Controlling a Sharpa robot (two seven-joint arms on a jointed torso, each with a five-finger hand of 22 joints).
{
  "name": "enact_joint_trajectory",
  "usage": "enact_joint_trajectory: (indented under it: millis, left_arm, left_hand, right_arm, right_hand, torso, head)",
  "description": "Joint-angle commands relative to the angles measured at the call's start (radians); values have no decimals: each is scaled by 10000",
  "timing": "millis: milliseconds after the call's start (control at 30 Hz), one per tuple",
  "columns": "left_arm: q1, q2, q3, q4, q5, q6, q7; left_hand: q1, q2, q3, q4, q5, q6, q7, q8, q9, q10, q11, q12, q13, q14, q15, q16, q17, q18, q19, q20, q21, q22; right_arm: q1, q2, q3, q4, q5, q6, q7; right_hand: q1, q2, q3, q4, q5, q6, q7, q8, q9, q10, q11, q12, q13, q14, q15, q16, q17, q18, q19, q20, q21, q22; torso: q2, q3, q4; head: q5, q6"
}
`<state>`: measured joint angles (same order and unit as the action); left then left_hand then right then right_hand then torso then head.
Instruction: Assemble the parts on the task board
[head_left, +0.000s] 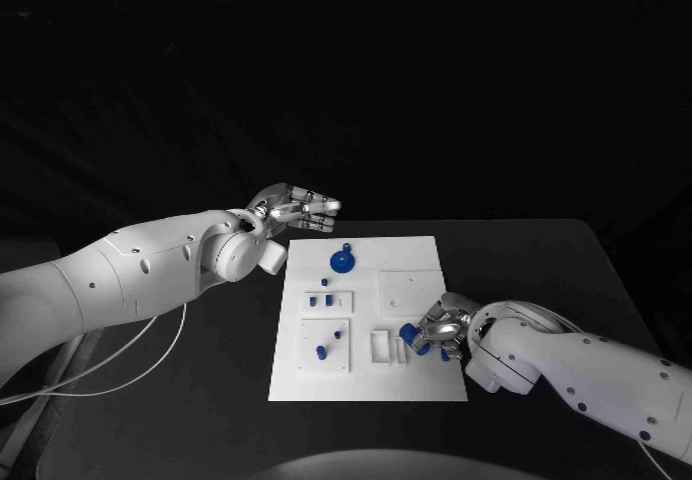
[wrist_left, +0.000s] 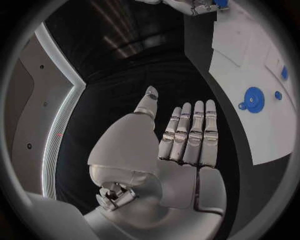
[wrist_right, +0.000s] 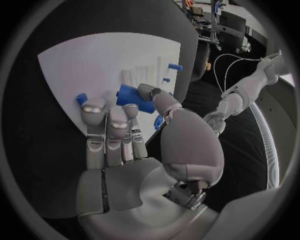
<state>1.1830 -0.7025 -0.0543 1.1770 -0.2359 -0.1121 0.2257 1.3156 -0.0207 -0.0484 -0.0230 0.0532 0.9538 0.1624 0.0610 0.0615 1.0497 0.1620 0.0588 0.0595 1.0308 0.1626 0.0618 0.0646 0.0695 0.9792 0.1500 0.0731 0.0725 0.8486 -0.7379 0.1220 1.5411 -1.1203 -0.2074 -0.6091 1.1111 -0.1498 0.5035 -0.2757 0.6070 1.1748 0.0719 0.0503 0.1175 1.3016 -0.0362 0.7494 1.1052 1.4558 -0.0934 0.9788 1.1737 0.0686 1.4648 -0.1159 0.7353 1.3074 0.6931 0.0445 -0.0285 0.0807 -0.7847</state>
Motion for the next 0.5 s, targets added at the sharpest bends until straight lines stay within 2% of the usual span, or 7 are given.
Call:
enact_joint_trajectory:
  millis: [33, 167, 267, 333, 367, 433, 500]
  left_arm:
    - [3, 27, 3, 5, -73, 218, 13]
    - [3, 45, 3, 2, -82, 240, -2]
    - [3, 53, 3, -1, -88, 257, -19]
    - [4, 61, 3, -3, -92, 273, -30]
    - [4, 63, 3, -1, -94, 281, -36]
    - [4, 68, 3, 1, -98, 293, -48]
    - [5, 71, 3, 3, -104, 304, -60]
  left_hand:
    - [33, 92, 30, 46, -28, -67, 18, 5, -3, -74, -6, 7, 5, -27, 13, -5, -1, 1, -78, 9, -14, -5]
    - [33, 92, 30, 46, -28, -67, 18, 5, -3, -74, -6, 7, 5, -27, 13, -5, -1, 1, -78, 9, -14, -5]
    - [22, 98, 29, 41, -28, -74, 20, 5, -3, -81, -4, 7, 6, -34, 16, -5, 0, 8, -84, 16, -14, -5]
    - [12, 103, 28, 37, -27, -82, 22, 5, -2, -86, -2, 7, 6, -41, 19, -4, 0, 14, -89, 22, -15, -5]
    - [12, 103, 28, 37, -27, -82, 22, 5, -2, -86, -2, 7, 6, -41, 19, -4, 0, 14, -89, 22, -15, -5]
    - [12, 103, 28, 37, -27, -82, 22, 5, -2, -86, -2, 7, 6, -41, 19, -4, 0, 14, -89, 22, -15, -5]
    - [12, 103, 28, 37, -27, -82, 22, 5, -2, -86, -2, 7, 6, -41, 19, -4, 0, 14, -89, 22, -15, -5]
  right_arm:
    - [29, 84, 15, 72, 32, 147, -39]
    - [73, 240, 22, 50, -170, 452, -126]
    - [106, 386, 17, -16, -418, 733, -241]
    - [124, 494, 0, -70, -624, 937, -335]
    - [131, 545, -15, -98, -730, 1016, -375]
    - [140, 644, -49, -165, -889, 1154, -439]
    - [146, 735, -83, -237, -985, 1287, -483]
  right_hand:
    - [10, 241, -177, 26, -118, 244, -62, 132, 154, 114, -60, 75, 13, 26, -61, -7, 19, 15, 218, -46, 19, 849]
    - [-35, 357, -708, 150, -312, 246, -90, 131, 159, 111, -62, 82, 18, 36, -56, -15, 17, -4, 228, -39, -38, 835]
    - [-137, 468, -1424, 437, -1049, 248, -143, 128, 160, 128, -62, 78, 8, 45, -39, -18, 15, -22, 242, -27, -119, 813]
    - [-220, 555, -1925, 763, -1539, 257, -187, 130, 152, 135, -63, 83, -2, 51, -38, -18, 16, -33, 268, -21, -135, 812]
    - [-311, 554, -2087, 922, -2034, 262, -209, 126, 147, 153, -60, 86, -9, 56, -34, -12, 21, -38, 277, -19, -128, 816]
    - [-199, 528, -2358, 1341, -2493, 272, -225, 129, 118, 171, -57, 94, -28, 63, -32, 11, 40, -48, 306, -18, -137, 831]
    - [-173, 460, -2417, 1721, -2756, 297, -240, 130, 99, 201, -56, 128, -27, 69, -35, 35, 58, -57, 326, -20, -135, 846]
  torso:
    - [3, -8, -4]
    - [-2, -15, -1]
    - [-2, -18, 2]
    - [2, -20, -1]
    - [3, -22, 3]
    - [7, -17, 10]
    - [6, -17, 16]
  head:
    - [5, -5]
    - [3, -12]
    - [-2, -19]
    - [-15, -27]
    - [-15, -30]
    - [-14, -42]
    - [-8, -54]
